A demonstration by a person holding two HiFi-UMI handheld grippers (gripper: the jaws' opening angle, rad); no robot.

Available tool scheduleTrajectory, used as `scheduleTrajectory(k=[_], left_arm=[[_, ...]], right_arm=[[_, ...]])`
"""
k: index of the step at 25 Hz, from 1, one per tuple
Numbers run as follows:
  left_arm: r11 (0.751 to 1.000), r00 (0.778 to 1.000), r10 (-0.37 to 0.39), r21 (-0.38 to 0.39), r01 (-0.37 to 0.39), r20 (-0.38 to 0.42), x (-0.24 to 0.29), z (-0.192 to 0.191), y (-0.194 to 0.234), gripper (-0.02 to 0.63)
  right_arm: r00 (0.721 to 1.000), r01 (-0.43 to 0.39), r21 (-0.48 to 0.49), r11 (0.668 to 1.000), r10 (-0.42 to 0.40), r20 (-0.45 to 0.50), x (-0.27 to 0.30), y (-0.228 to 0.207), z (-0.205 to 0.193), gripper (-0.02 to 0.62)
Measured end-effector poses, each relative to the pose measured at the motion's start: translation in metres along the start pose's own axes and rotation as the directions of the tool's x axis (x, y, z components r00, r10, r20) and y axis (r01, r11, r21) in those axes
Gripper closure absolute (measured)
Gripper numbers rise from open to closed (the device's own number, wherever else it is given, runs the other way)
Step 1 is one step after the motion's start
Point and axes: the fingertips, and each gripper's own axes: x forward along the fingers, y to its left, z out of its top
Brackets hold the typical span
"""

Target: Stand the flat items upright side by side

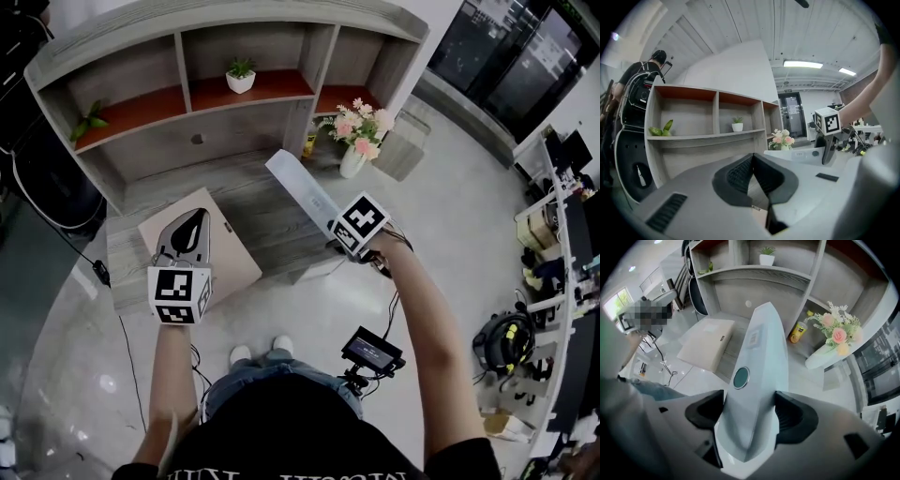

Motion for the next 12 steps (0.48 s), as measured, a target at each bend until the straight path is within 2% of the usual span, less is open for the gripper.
scheduleTrajectory(k=[4,7,9,12], left_arm=[[1.000,1.000,0.001,0.005,-0.001,-0.004,0.001,0.000,0.001,0.595],[1.000,1.000,0.005,0.007,-0.005,-0.006,0.003,0.000,0.004,0.595],[1.000,1.000,0.007,0.008,-0.007,-0.007,0.004,0.000,0.006,0.595],[1.000,1.000,0.009,0.011,-0.009,-0.012,0.007,-0.001,0.006,0.595]], right_arm=[[0.996,-0.088,0.075,0.993,0.086,0.029,-0.007,-0.002,0.007,0.244],[0.983,-0.181,0.146,0.973,0.173,0.067,-0.012,-0.005,0.013,0.244],[0.965,-0.258,0.216,0.942,0.238,0.112,-0.016,-0.007,0.017,0.242],[0.926,-0.374,0.317,0.872,0.329,0.187,-0.018,-0.011,0.020,0.241]])
